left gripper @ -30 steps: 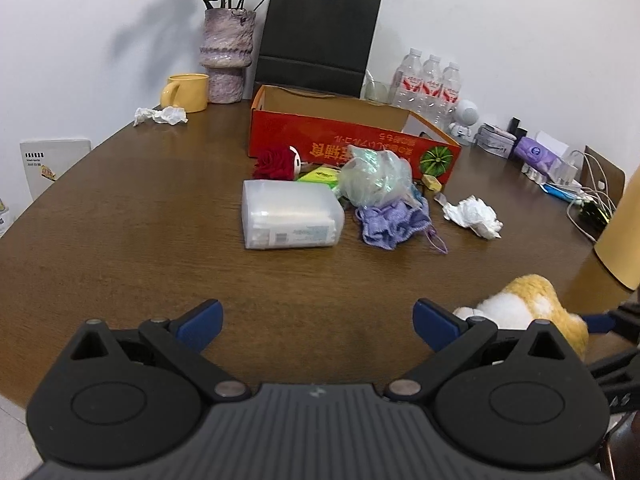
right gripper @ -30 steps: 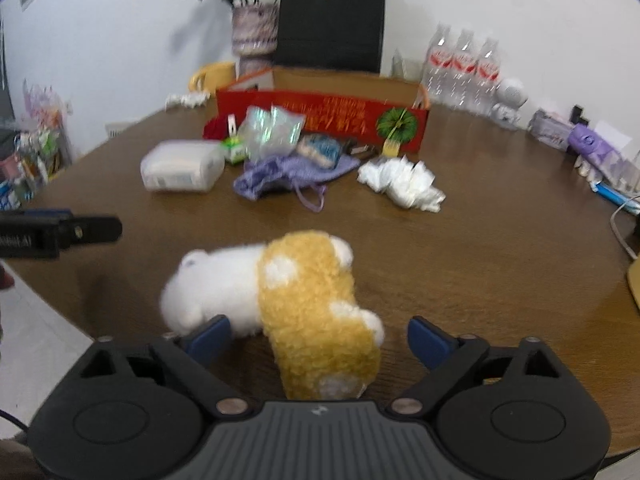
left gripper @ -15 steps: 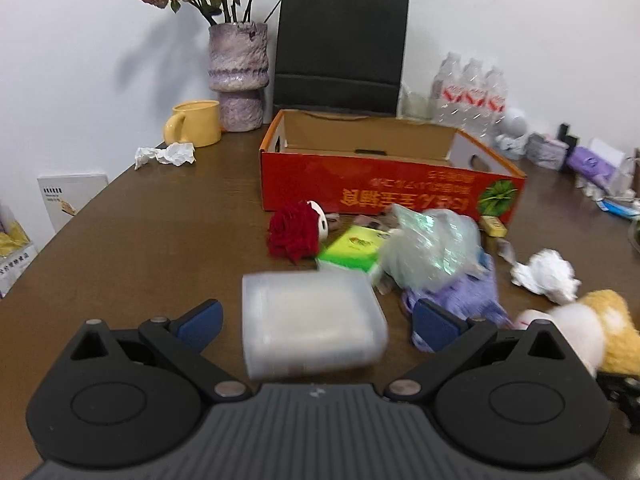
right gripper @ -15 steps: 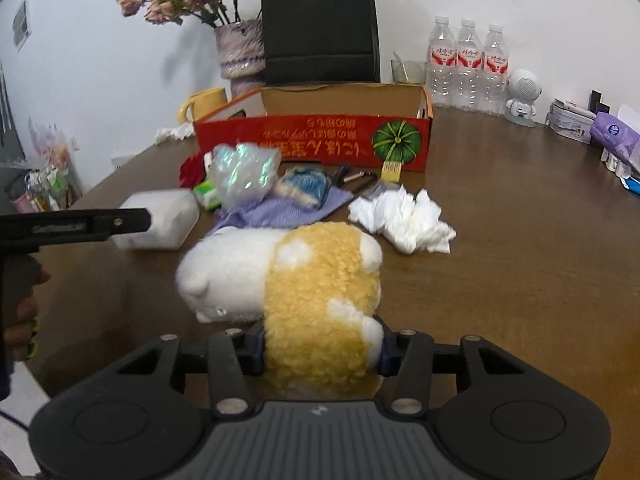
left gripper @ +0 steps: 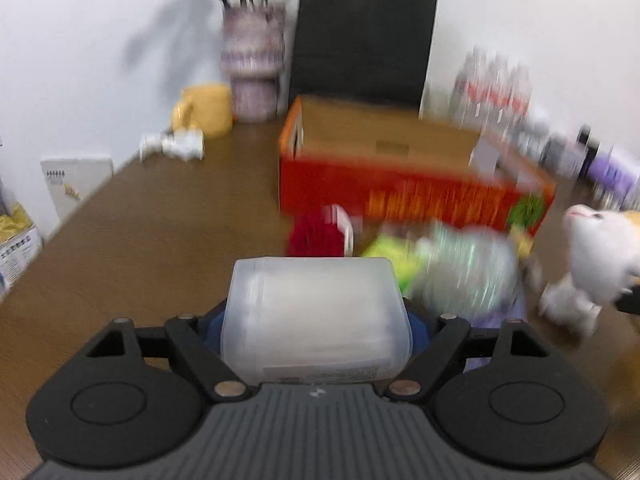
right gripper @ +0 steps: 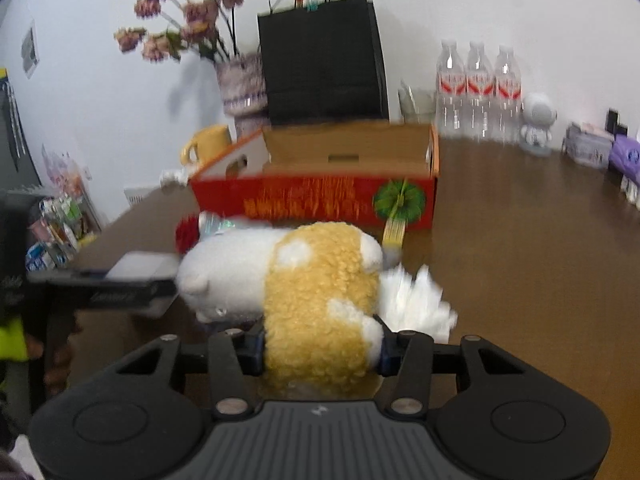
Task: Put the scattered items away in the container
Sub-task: 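Carry the plush toy with the right tool while the left tool carries the plastic box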
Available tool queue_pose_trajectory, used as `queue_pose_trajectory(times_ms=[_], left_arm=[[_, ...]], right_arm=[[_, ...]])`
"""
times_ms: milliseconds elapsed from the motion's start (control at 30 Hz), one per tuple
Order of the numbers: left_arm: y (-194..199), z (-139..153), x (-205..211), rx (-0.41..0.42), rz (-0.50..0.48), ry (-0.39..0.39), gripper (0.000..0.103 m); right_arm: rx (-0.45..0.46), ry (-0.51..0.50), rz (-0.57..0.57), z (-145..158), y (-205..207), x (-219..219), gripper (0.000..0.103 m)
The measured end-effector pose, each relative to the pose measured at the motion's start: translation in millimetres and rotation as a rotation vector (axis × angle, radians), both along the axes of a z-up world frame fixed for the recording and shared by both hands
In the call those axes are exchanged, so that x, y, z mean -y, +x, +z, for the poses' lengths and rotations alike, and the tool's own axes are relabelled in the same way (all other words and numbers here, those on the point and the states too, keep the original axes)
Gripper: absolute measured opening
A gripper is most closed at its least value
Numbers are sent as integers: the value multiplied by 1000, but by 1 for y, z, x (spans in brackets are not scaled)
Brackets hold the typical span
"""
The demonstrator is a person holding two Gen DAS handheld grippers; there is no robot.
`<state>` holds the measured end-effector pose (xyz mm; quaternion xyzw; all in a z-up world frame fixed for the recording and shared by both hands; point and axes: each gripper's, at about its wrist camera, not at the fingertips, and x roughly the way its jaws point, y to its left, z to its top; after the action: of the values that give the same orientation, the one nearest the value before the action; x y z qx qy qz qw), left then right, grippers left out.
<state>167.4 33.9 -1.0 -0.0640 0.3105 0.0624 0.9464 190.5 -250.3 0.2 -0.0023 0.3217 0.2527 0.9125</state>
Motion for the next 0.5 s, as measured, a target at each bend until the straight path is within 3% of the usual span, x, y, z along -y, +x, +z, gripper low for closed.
queue_pose_trajectory(times_ms=[133,233,333,500], left_arm=[[26,62,-5,175,-39,44,84],[89,94,-1,199,-92,50,84],[181,96,11,86,-97,80,84],[305,40,24,-151,-70,90,84]], right_arm=[[102,27,-12,31,39,-3,46],[150,36,-15,53,90,-16,46],[150,-19,-34,63,156,-44,46],[-24,-124,-85,33,275,-93,46]])
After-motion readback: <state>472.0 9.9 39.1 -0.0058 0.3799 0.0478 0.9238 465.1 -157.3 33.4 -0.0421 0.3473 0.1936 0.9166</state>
